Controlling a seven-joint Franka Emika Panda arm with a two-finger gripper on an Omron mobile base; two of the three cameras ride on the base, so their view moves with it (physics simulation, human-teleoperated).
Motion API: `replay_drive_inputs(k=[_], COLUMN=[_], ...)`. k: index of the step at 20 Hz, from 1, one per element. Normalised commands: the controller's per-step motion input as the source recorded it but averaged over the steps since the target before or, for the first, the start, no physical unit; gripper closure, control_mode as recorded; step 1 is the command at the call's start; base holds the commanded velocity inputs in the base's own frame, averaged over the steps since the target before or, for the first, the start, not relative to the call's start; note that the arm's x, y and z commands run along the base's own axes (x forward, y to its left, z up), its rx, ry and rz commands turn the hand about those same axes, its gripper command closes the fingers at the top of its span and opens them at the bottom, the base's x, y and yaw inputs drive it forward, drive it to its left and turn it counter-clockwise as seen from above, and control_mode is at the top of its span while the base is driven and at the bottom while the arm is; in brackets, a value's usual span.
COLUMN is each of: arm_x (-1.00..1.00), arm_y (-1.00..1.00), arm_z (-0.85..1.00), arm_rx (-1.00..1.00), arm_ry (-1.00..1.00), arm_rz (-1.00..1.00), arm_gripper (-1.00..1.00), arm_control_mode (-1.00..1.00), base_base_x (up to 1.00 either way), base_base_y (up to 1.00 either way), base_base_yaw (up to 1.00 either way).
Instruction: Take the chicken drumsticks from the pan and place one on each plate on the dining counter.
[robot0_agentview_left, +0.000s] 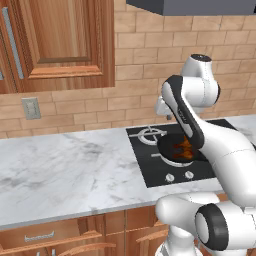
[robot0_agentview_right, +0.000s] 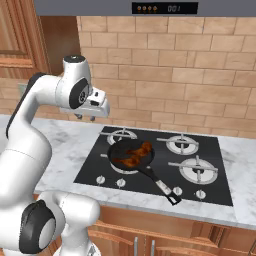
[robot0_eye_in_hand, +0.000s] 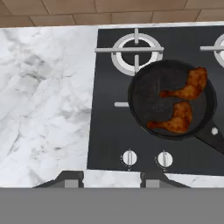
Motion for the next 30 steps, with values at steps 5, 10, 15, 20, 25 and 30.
replay_drive_inputs(k=[5, 10, 15, 20, 25, 30], arm_x=[0.00, 0.17, 0.47, 0.57, 0.35, 0.27], arm_y=[-0.02, -0.27, -0.62, -0.79, -0.75, -0.53], arm_z=[-0.10, -0.30, -0.38, -0.43, -0.52, -0.55], arm_rx=[0.00, 0.01, 0.02, 0.07, 0.04, 0.01], arm_ry=[0.00, 0.01, 0.08, 0.13, 0.11, 0.04], arm_rz=[-0.11, -0.26, -0.25, -0.20, -0.17, -0.13], arm_gripper=[-1.00, -1.00, -1.00, -1.00, -1.00, -1.00], arm_control_mode=[-1.00, -1.00, -1.00, -1.00, -1.00, -1.00], base_base_x=[0.00, 0.00, 0.00, 0.00, 0.00, 0.00], base_base_y=[0.00, 0.00, 0.00, 0.00, 0.00, 0.00], base_base_yaw=[0.00, 0.00, 0.00, 0.00, 0.00, 0.00])
